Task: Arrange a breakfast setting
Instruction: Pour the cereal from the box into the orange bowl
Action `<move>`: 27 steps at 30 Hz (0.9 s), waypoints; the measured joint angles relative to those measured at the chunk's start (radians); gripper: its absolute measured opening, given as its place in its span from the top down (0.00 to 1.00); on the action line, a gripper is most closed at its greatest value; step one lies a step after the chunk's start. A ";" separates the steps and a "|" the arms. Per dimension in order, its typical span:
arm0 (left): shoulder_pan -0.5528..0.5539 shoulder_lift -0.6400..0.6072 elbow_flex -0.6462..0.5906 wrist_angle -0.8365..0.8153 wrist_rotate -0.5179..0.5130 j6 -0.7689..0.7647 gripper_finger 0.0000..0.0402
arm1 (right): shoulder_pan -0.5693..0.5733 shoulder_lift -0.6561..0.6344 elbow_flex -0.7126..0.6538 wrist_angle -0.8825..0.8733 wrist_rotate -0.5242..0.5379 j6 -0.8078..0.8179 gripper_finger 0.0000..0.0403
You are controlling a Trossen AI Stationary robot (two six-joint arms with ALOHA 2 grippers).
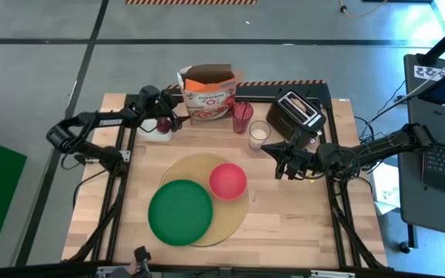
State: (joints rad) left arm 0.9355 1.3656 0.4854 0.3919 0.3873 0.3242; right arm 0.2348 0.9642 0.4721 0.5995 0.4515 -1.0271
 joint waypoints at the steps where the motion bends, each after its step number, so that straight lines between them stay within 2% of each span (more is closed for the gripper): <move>1: 0.001 0.008 0.000 0.020 0.019 0.000 0.04 | 0.000 0.000 0.000 0.000 0.000 0.000 0.99; 19: -0.008 0.179 0.000 0.278 0.160 -0.080 0.04 | 0.000 0.000 0.000 0.000 0.000 -0.010 0.99; 27: -0.018 0.214 0.003 0.304 0.133 -0.104 0.04 | 0.000 0.000 0.000 0.000 0.000 -0.018 0.99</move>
State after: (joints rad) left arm 0.9172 1.5791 0.4889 0.6964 0.5202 0.2197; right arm 0.2348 0.9642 0.4721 0.5995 0.4515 -1.0450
